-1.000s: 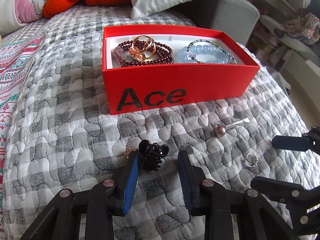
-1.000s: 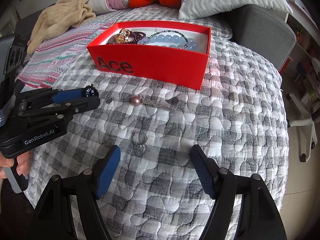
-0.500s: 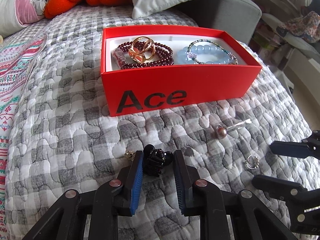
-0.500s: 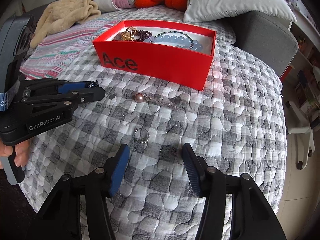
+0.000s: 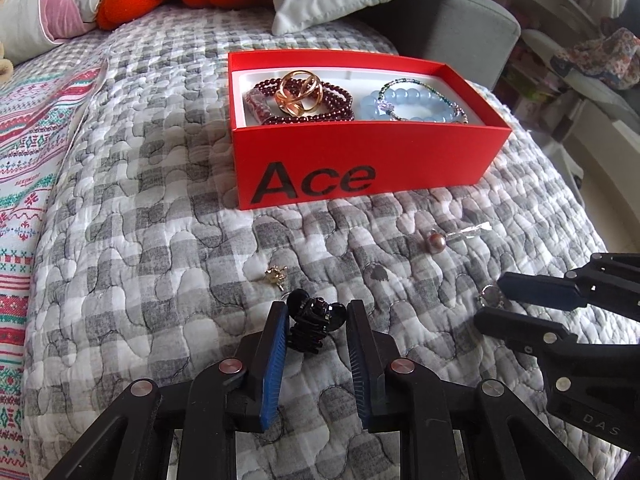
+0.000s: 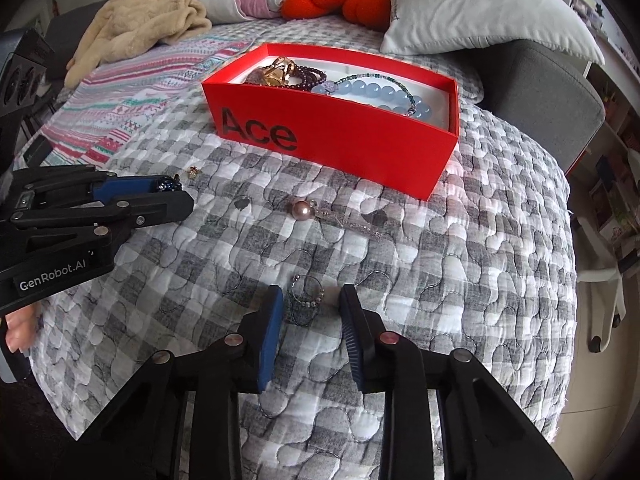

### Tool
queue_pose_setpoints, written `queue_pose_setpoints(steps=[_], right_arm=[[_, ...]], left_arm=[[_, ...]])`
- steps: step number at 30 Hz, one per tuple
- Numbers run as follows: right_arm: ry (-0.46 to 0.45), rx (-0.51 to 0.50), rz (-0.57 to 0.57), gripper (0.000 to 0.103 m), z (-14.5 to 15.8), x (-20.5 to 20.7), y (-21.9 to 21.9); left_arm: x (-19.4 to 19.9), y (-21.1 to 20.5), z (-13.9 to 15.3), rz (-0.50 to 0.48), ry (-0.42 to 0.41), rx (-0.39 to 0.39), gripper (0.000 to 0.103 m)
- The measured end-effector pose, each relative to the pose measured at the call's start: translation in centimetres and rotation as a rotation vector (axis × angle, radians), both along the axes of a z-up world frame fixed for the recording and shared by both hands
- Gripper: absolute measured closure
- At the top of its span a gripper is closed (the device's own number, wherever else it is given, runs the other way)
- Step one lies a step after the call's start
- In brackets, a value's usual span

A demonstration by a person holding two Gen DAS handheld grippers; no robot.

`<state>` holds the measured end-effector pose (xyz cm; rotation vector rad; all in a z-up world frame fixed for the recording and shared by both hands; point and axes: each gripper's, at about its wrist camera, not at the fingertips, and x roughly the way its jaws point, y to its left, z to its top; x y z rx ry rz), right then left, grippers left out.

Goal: Organize jewelry
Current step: 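Grasp the silver ring with the right gripper while the left gripper holds the clip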

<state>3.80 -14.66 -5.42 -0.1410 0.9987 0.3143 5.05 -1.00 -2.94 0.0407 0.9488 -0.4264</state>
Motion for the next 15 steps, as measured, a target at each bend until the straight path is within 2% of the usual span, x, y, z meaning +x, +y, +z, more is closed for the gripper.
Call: queue_pose_setpoints(steps=[3,15], right_arm=[[-0.012,-0.006,0.01,0.085,0.0,0.2,0.5],[-0.011,-0.006,-0.004,0.086,0.5,0.4,0.2]], left_arm=[[-0.1,0.2,0.0,0.005,0.004,0.003,0.08],[-0.6,1.3,1.2,0.014,-0.028,-0.008,0.08]])
